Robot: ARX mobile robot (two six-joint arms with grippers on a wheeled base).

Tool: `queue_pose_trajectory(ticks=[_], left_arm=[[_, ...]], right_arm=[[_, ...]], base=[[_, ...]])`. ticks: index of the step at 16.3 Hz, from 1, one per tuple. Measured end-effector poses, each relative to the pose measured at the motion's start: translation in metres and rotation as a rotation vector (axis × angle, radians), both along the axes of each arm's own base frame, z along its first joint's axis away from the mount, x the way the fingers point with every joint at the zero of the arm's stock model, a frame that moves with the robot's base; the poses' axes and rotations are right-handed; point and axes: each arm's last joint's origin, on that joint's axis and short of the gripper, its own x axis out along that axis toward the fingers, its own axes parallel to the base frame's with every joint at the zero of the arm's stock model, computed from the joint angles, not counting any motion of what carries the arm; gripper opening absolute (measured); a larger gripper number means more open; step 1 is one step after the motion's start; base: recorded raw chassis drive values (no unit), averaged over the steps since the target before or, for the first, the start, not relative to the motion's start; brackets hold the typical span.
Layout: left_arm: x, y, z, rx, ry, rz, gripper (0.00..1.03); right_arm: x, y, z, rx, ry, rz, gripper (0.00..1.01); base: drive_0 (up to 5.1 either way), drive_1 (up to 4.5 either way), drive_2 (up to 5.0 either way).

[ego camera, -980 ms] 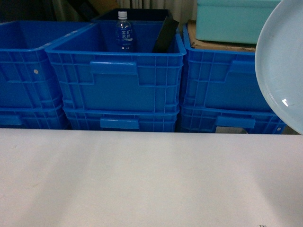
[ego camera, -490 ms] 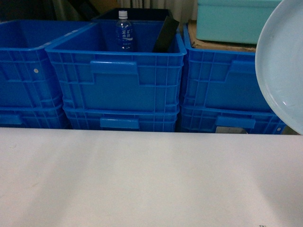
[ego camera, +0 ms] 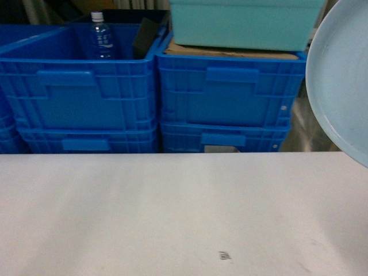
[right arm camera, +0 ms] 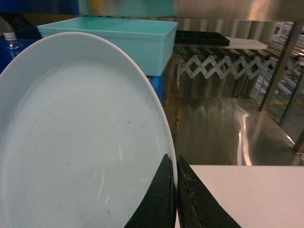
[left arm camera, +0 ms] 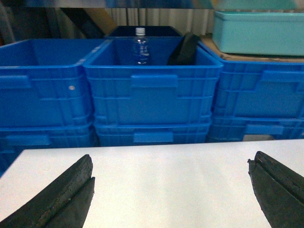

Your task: Place blue tray on left shelf second layer neatly

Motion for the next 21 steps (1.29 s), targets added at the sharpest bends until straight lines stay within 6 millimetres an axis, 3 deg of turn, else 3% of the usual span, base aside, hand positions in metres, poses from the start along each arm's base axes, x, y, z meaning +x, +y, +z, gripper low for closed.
queue_pose_trajectory(ticks=[21], left_arm=[[0.0000, -0.0001, -0.0002, 0.000, 0.002, -0.003, 0.98]], right_arm=[[-0.0001, 0.0000, 0.0000, 0.000, 0.000, 0.000, 0.02]], base=[[3.2, -5.08, -2.9]])
